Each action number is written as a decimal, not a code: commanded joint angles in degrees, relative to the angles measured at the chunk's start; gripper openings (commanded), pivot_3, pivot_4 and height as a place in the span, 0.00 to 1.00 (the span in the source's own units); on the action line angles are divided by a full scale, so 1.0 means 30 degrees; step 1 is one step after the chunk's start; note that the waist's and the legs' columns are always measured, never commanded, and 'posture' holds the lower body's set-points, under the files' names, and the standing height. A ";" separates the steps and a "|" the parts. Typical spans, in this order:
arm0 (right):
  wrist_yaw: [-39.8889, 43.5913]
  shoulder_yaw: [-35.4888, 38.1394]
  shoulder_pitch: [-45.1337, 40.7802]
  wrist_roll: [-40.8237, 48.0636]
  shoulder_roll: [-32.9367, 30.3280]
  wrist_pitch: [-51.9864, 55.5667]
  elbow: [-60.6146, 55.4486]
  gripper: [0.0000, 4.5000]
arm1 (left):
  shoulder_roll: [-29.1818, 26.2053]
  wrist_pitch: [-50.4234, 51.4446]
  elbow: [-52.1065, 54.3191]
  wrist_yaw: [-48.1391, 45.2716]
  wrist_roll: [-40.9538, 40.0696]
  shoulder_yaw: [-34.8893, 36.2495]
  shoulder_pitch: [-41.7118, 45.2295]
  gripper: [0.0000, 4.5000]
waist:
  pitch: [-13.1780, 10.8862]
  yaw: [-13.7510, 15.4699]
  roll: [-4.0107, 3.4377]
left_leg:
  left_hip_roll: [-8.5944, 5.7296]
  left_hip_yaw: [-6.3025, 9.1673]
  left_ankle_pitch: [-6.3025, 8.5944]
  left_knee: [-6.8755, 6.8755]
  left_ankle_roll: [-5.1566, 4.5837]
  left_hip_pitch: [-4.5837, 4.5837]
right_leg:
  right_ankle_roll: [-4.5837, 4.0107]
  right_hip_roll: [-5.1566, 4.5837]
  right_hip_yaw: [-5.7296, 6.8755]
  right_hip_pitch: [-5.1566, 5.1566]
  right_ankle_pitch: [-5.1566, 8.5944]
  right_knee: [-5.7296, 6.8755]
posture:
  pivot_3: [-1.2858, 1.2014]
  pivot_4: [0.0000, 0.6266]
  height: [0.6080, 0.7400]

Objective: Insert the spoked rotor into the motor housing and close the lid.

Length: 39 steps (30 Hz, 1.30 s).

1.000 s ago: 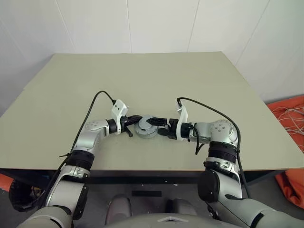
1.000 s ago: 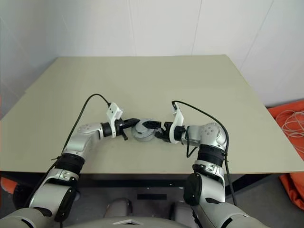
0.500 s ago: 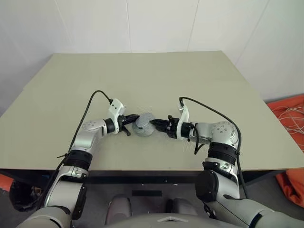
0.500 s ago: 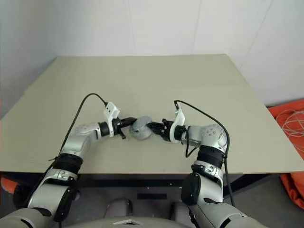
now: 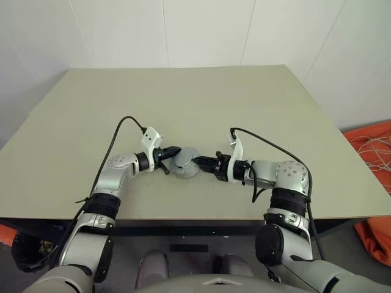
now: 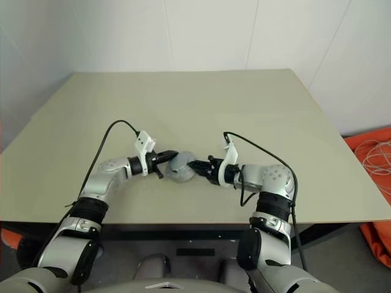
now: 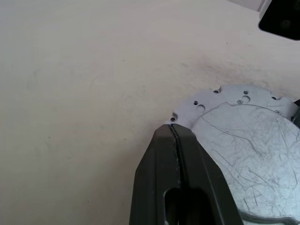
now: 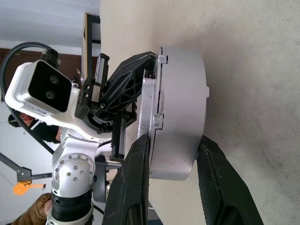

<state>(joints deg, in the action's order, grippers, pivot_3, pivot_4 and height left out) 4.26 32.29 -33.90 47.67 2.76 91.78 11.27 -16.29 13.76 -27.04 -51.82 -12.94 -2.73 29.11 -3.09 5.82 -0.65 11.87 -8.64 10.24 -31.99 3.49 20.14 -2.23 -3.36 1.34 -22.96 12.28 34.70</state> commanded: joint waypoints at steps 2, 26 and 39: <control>-0.0332 -0.0419 -0.0559 0.2484 0.0475 0.0241 -0.0452 0.27 | 0.0202 0.0177 0.0189 -0.0203 0.0072 -0.0452 -0.0021 0.00 | 0.0000 -0.0008 0.0000 | 0.0000 0.0000 0.0000 0.0000 0.0000 0.0000 | 0.0000 0.0001 0.0000 -0.0001 0.0000 0.0001 | 0.52 0.00 1.00; -0.0943 0.2110 -0.1925 0.1090 0.0410 -0.0630 0.0539 0.27 | 0.1668 1.1616 1.5440 0.8160 -1.5812 0.8038 -0.8071 0.28 | -0.0017 -0.0095 0.0005 | 0.0009 0.0010 0.0001 -0.0021 0.0002 0.0119 | -0.0018 0.0022 0.0018 -0.0104 0.0021 0.0023 | 0.52 0.00 1.00; -0.1219 0.2921 -0.4082 0.1411 0.1178 -0.0422 0.0636 0.27 | 0.3791 1.2823 1.5916 1.3464 -2.4182 0.7737 -1.3140 1.00 | -0.0022 -0.0056 0.0017 | 0.0010 0.0025 -0.0014 -0.0076 0.0026 0.0135 | 0.0185 0.0030 0.0009 -0.0088 0.0075 0.0024 | 0.52 0.00 1.00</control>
<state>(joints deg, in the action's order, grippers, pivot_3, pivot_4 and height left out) -0.14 39.89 -43.20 49.02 5.68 90.07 15.10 -5.64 53.55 20.24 -12.91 -81.10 20.54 -10.00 -3.16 5.65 -0.60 11.89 -8.57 10.20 -32.22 3.57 20.54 -1.66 -3.28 1.36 -23.23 12.50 34.77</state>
